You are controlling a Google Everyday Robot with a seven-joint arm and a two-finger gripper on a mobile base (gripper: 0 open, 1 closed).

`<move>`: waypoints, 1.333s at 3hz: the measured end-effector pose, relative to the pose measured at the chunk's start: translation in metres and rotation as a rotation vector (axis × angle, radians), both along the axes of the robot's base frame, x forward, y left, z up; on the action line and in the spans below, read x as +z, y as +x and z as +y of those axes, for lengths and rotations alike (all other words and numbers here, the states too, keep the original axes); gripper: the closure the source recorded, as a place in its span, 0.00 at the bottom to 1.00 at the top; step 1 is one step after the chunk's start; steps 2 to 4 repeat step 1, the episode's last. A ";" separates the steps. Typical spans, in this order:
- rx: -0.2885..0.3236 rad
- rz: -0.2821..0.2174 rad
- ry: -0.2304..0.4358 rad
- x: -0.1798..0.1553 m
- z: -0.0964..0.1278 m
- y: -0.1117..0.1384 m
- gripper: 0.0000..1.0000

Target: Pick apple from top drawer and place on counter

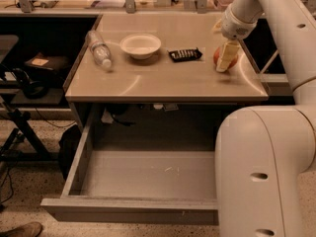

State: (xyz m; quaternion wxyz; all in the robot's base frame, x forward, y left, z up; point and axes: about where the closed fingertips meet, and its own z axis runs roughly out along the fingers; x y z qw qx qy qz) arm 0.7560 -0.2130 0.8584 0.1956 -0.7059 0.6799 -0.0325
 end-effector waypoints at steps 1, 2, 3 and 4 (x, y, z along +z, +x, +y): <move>0.000 0.000 0.000 0.000 0.000 0.000 0.00; 0.000 0.000 0.000 0.000 0.000 0.000 0.00; 0.000 0.000 0.000 0.000 0.000 0.000 0.00; 0.000 0.000 0.000 0.000 0.000 0.000 0.00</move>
Offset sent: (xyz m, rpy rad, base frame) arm 0.0000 0.0000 0.0000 0.0000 0.0000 0.0000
